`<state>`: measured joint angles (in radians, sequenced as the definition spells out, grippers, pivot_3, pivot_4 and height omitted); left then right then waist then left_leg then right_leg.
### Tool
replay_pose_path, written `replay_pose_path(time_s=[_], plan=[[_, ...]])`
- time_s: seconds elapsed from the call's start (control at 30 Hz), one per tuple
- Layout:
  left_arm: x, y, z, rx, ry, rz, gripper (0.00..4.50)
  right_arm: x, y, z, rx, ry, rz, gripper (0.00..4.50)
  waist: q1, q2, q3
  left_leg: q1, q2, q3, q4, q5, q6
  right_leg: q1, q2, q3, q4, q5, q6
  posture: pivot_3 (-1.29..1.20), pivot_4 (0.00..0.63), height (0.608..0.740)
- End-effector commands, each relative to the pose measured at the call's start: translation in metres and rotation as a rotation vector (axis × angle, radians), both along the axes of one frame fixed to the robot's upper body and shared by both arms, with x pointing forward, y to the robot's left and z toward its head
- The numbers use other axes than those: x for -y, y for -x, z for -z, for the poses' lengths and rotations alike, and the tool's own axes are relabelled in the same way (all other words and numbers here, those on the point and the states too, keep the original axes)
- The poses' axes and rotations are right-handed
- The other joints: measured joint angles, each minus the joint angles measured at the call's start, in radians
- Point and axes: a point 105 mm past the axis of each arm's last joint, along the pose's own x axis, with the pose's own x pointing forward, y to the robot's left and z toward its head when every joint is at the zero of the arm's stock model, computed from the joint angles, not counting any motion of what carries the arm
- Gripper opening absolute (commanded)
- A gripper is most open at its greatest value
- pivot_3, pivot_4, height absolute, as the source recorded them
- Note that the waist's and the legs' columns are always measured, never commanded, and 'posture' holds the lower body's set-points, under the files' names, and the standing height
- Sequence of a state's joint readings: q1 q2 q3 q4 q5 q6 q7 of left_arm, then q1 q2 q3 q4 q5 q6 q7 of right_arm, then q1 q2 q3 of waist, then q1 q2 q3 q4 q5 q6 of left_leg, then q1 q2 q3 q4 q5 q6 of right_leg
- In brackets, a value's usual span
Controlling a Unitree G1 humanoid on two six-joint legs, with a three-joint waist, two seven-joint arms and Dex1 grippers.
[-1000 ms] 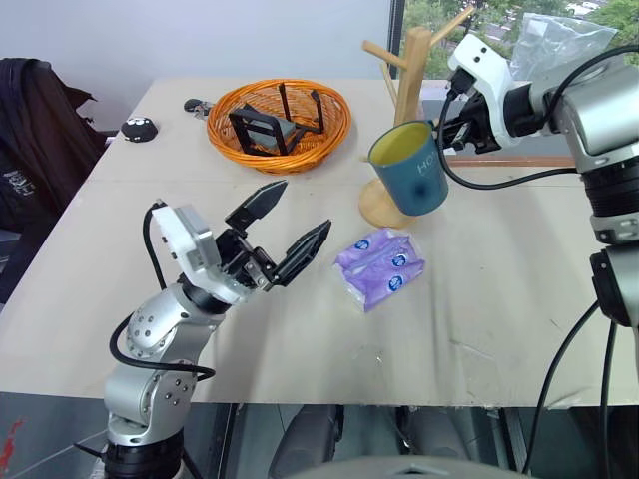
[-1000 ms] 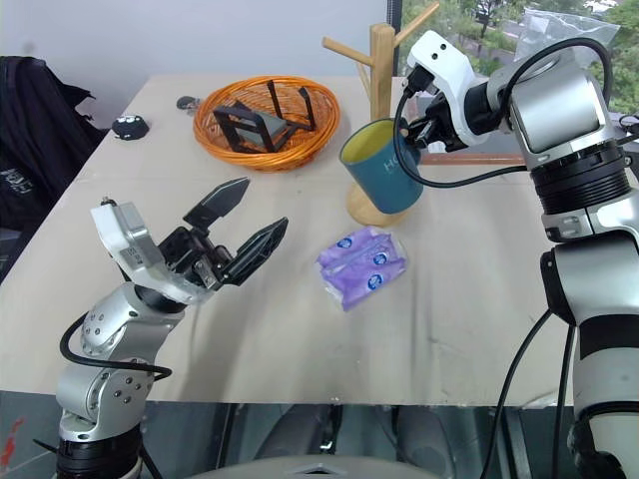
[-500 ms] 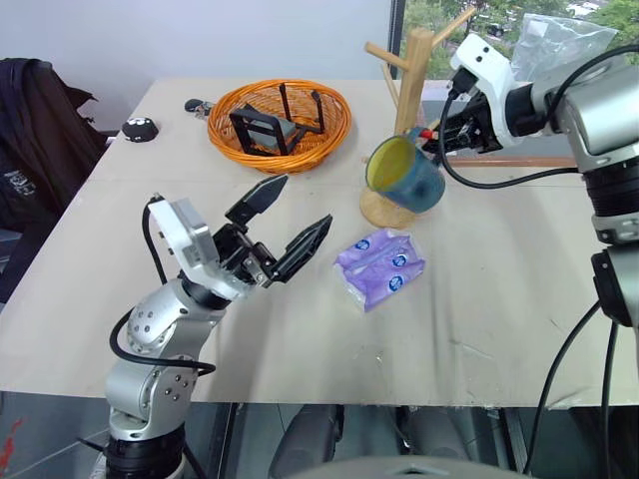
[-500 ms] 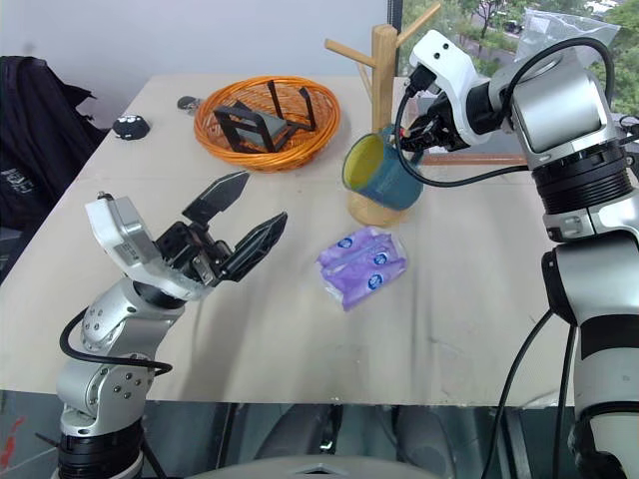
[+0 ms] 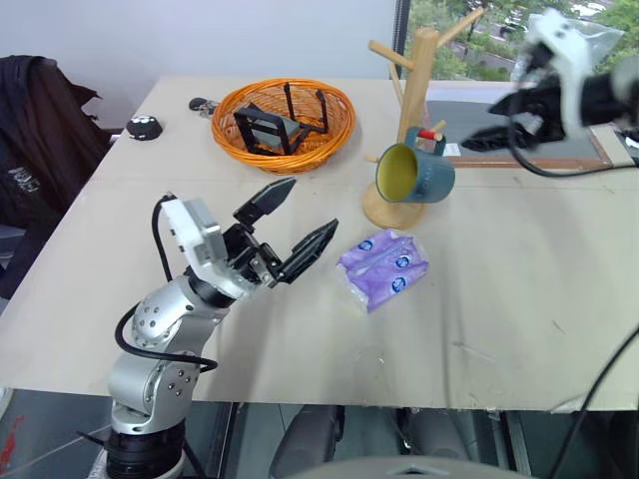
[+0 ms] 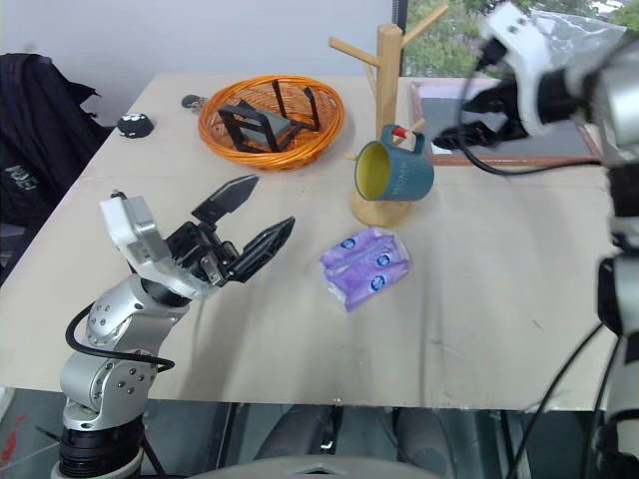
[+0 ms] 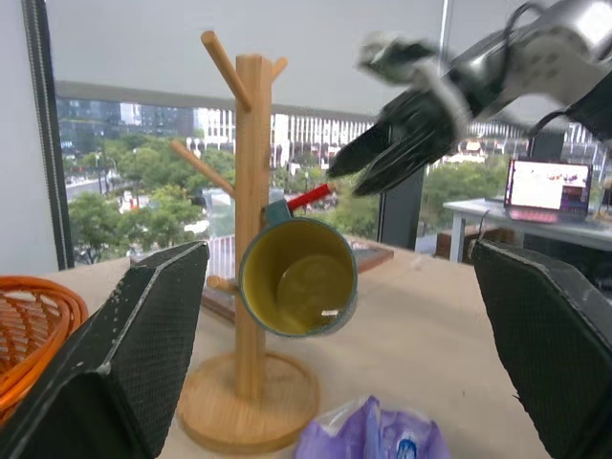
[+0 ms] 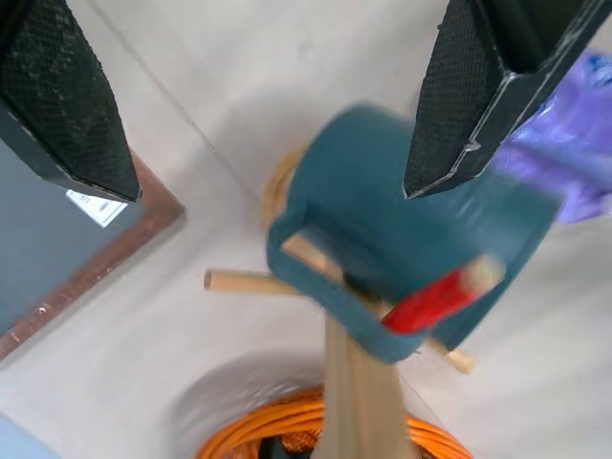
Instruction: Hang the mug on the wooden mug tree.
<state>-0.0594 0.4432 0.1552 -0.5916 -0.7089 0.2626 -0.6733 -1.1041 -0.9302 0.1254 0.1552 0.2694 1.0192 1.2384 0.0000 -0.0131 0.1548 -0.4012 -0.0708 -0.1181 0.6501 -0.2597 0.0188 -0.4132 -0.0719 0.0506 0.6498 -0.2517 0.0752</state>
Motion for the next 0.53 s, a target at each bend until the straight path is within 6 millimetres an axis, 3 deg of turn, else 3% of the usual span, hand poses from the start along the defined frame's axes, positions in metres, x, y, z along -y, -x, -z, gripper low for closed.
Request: replay_pose_path(time_s=[0.03, 0.13, 0.27, 0.4, 0.53], plan=[[0.000, 0.002, 0.006, -0.035, -0.041, -0.010, 4.50, -0.004, 0.033, 0.007, 0.097, -0.143, -0.142, 4.43, 0.000, 0.000, 0.000, 0.000, 0.000, 0.001, 0.000, 0.000, 0.000, 0.000, 0.000, 0.001, 0.000, 0.000, 0.000, 0.00, 0.150, 0.740], [-0.003, -0.003, 0.028, -0.147, -0.116, -0.051, 4.50, -0.001, 0.064, 0.054, 0.084, -0.237, -0.149, 4.43, 0.000, 0.001, 0.000, 0.000, 0.001, 0.001, -0.001, 0.000, 0.000, -0.001, 0.000, 0.001, 0.002, 0.000, 0.000, 0.00, 0.150, 0.740], [-0.015, 0.002, 0.071, -0.316, -0.246, -0.109, 4.50, 0.014, 0.076, 0.125, 0.091, -0.294, 0.034, 4.43, -0.001, 0.001, -0.001, 0.004, 0.002, 0.003, 0.000, -0.002, 0.004, 0.001, 0.001, 0.003, 0.007, 0.000, 0.000, 0.00, 0.150, 0.740], [-0.037, 0.012, 0.110, -0.436, -0.385, -0.180, 4.50, 0.028, 0.089, 0.163, 0.131, -0.365, 0.134, 4.43, -0.012, 0.002, -0.001, 0.009, 0.001, 0.005, 0.001, -0.002, 0.004, 0.003, 0.003, 0.005, 0.009, 0.000, 0.000, 0.00, 0.150, 0.740], [-0.051, 0.016, 0.123, -0.444, -0.454, -0.200, 4.50, 0.038, 0.101, 0.192, 0.097, -0.340, 0.147, 4.43, -0.012, 0.002, 0.000, 0.021, 0.001, 0.006, 0.000, -0.003, 0.005, 0.017, 0.003, 0.004, 0.005, 0.001, -0.001, 0.00, 0.150, 0.740]])
